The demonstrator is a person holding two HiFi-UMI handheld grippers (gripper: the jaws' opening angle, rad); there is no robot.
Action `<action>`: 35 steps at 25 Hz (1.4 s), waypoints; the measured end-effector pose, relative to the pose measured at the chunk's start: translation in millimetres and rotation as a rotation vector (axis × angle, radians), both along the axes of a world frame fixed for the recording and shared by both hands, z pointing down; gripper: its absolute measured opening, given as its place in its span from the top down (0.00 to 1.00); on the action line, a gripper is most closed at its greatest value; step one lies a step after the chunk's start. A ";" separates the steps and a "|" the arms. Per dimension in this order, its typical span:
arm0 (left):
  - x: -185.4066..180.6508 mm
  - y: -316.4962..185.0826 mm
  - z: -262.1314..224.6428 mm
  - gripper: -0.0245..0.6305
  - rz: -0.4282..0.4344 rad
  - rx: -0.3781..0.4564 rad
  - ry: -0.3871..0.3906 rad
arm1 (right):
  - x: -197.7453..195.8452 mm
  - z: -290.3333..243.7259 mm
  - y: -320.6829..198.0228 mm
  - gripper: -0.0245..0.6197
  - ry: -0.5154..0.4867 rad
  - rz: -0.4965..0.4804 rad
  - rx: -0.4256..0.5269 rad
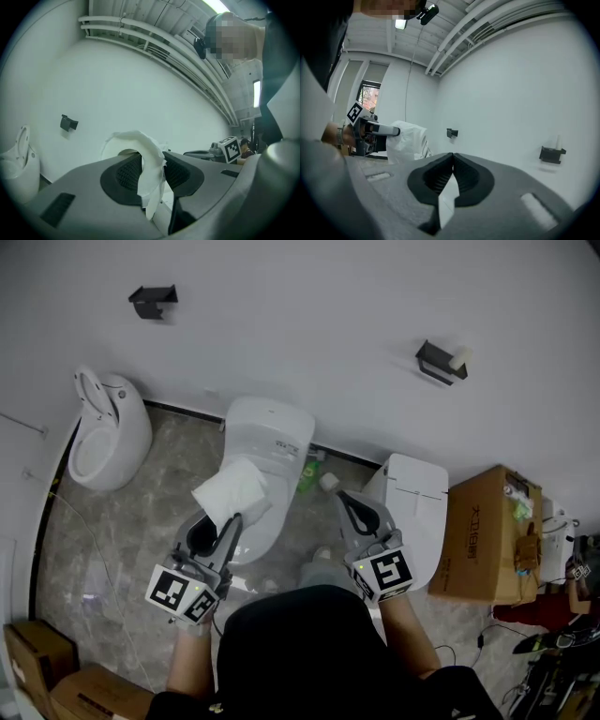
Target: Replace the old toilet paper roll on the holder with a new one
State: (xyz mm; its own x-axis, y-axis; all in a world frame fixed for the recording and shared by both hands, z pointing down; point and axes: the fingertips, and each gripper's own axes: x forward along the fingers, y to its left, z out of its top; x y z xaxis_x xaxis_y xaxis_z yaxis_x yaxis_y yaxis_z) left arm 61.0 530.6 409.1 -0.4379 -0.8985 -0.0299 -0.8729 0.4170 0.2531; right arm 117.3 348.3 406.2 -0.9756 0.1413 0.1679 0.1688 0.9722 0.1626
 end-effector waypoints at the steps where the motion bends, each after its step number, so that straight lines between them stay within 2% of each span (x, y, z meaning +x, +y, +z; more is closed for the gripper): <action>1: -3.4 -0.1 2.0 0.75 0.000 -0.001 0.003 | -3.7 2.1 -1.4 0.96 0.003 0.001 0.001; 7: -26.4 -16.9 13.2 0.75 -0.008 -0.019 0.010 | -34.2 13.6 -24.4 0.96 0.010 0.000 -0.019; 14: -63.5 -62.3 20.2 0.75 -0.046 -0.037 0.023 | -82.5 23.4 -70.3 0.96 0.019 -0.050 -0.037; 26: -136.6 -176.0 33.8 0.75 -0.105 -0.056 0.072 | -177.1 42.1 -176.3 0.96 0.045 -0.148 -0.066; 35: -199.5 -264.0 21.8 0.75 -0.200 -0.030 0.110 | -243.3 36.7 -265.1 0.96 0.060 -0.235 -0.095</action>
